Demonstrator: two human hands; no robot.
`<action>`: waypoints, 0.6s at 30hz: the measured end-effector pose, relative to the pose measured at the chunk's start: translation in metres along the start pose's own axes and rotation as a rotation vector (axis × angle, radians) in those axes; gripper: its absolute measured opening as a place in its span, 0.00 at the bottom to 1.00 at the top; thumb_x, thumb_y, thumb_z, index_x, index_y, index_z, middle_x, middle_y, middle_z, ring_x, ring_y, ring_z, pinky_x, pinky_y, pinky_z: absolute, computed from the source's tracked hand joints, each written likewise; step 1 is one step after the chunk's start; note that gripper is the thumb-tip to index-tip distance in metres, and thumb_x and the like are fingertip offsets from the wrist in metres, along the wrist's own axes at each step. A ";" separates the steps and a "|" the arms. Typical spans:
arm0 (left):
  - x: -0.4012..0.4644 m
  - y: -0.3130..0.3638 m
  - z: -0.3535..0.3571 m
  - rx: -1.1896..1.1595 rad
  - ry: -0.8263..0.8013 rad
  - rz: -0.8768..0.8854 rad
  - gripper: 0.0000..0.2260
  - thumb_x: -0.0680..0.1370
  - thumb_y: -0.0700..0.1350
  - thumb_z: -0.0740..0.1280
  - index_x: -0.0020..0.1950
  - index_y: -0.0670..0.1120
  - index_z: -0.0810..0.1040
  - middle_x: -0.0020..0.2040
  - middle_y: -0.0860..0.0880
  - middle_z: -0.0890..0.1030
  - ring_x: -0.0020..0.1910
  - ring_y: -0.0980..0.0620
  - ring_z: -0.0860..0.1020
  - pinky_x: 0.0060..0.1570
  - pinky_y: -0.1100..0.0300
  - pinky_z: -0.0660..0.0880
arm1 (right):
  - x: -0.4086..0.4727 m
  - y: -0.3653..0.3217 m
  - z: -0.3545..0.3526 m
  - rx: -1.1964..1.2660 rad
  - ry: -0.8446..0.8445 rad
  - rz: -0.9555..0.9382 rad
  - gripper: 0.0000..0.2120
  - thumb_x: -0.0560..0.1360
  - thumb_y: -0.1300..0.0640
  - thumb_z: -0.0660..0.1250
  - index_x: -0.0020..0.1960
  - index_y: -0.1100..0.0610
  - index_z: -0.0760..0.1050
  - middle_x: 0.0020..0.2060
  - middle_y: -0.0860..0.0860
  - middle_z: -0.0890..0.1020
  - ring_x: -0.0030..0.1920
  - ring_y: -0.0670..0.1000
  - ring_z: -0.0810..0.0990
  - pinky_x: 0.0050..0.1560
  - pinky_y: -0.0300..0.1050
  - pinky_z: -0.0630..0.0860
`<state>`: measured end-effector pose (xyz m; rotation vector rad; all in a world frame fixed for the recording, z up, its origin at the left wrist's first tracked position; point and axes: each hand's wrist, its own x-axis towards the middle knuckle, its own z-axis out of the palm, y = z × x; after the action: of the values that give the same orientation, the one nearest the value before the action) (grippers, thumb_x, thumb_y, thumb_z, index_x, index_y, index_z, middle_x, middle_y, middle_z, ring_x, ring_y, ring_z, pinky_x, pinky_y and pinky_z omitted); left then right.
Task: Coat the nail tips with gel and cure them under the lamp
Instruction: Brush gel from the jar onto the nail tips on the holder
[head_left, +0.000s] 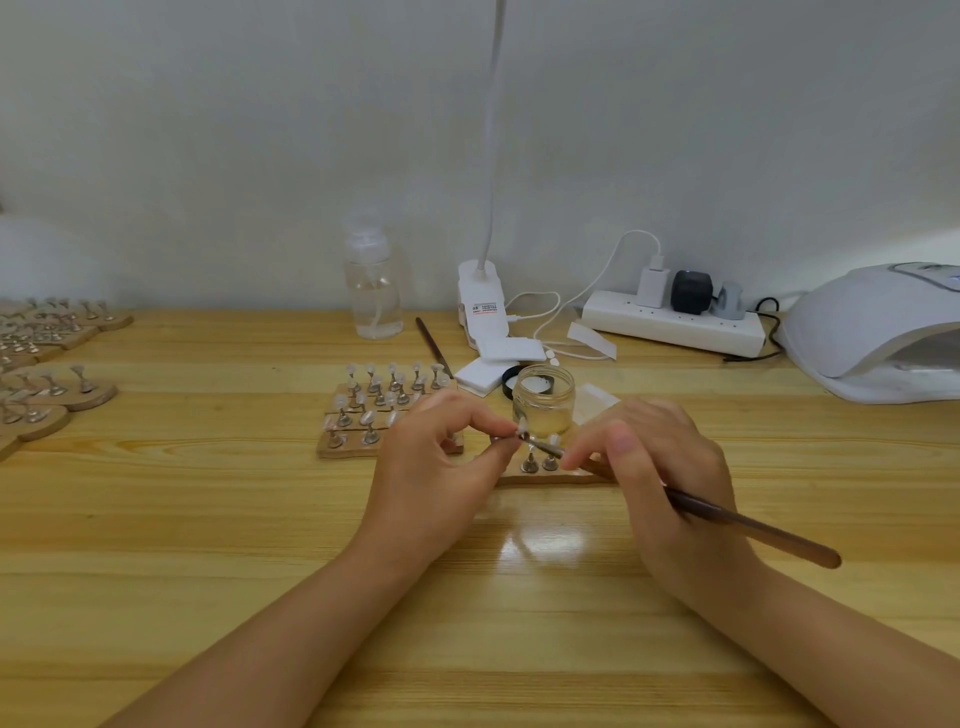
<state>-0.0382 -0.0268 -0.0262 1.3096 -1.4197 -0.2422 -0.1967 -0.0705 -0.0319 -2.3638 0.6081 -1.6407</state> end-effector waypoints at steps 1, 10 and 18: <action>0.000 0.000 0.000 -0.001 -0.001 0.000 0.12 0.68 0.39 0.74 0.36 0.56 0.79 0.35 0.59 0.78 0.40 0.57 0.77 0.41 0.56 0.74 | 0.000 -0.001 0.000 0.022 0.008 -0.013 0.21 0.76 0.58 0.51 0.32 0.59 0.77 0.28 0.50 0.79 0.33 0.52 0.77 0.45 0.50 0.69; 0.000 0.000 0.000 -0.016 -0.014 -0.023 0.08 0.68 0.39 0.73 0.36 0.52 0.80 0.36 0.56 0.80 0.41 0.57 0.77 0.41 0.56 0.73 | 0.002 -0.001 0.000 0.058 0.003 0.049 0.19 0.76 0.57 0.51 0.35 0.57 0.77 0.31 0.47 0.79 0.36 0.46 0.76 0.43 0.46 0.70; 0.000 0.001 0.000 -0.026 -0.028 -0.031 0.08 0.68 0.39 0.73 0.37 0.52 0.80 0.37 0.55 0.80 0.41 0.55 0.78 0.41 0.53 0.75 | 0.002 -0.001 0.001 0.056 -0.027 0.112 0.18 0.76 0.55 0.51 0.37 0.56 0.78 0.34 0.47 0.80 0.39 0.46 0.77 0.44 0.48 0.72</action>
<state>-0.0384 -0.0261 -0.0259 1.3123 -1.4164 -0.3000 -0.1951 -0.0703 -0.0296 -2.2655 0.6673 -1.5549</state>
